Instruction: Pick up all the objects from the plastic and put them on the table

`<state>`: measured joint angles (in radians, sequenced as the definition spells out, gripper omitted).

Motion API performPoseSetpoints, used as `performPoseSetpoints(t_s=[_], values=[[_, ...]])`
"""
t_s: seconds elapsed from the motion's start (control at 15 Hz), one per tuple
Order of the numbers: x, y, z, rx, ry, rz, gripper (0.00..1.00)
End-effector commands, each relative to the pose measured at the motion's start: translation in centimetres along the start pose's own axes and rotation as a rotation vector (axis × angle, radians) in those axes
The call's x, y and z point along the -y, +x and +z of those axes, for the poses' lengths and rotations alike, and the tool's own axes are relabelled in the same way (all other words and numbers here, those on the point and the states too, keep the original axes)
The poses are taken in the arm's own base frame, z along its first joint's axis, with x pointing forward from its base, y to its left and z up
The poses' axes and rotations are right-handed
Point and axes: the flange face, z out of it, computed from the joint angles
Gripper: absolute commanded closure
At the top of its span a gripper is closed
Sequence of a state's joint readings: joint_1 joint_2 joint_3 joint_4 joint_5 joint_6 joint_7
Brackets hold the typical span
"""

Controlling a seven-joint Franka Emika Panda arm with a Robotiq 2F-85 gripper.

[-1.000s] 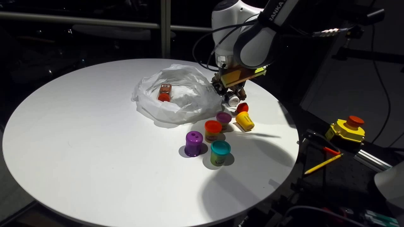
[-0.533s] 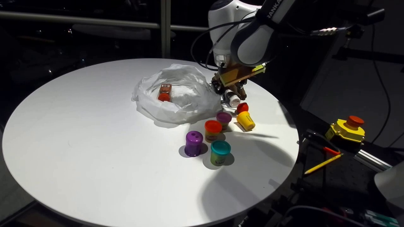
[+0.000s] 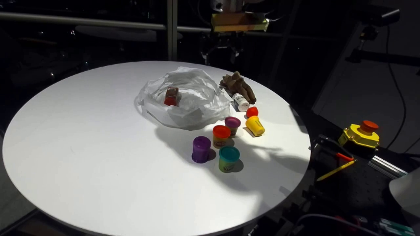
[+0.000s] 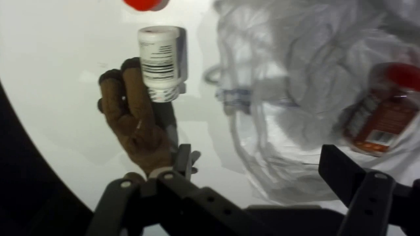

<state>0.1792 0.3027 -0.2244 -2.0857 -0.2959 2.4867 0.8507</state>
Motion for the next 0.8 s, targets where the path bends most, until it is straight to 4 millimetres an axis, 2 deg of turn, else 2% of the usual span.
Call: performPoseSetpoints(t_s=[0.0,0.07,0.27,0.53,0.73], values=[[5.1,0.7,-0.5,0.098,0.123,0.011,0.00],[6.3,0.7,0.0,0.129,0.151,0.026,0.00],[8.9,1.0,3.8,0.184,0.171,0.067,0.00],[10.4,2.5,8.2,0.203,0.164,0.113,0.00],[11.6,4.0,9.5,0.190,0.184,0.137,0.00]])
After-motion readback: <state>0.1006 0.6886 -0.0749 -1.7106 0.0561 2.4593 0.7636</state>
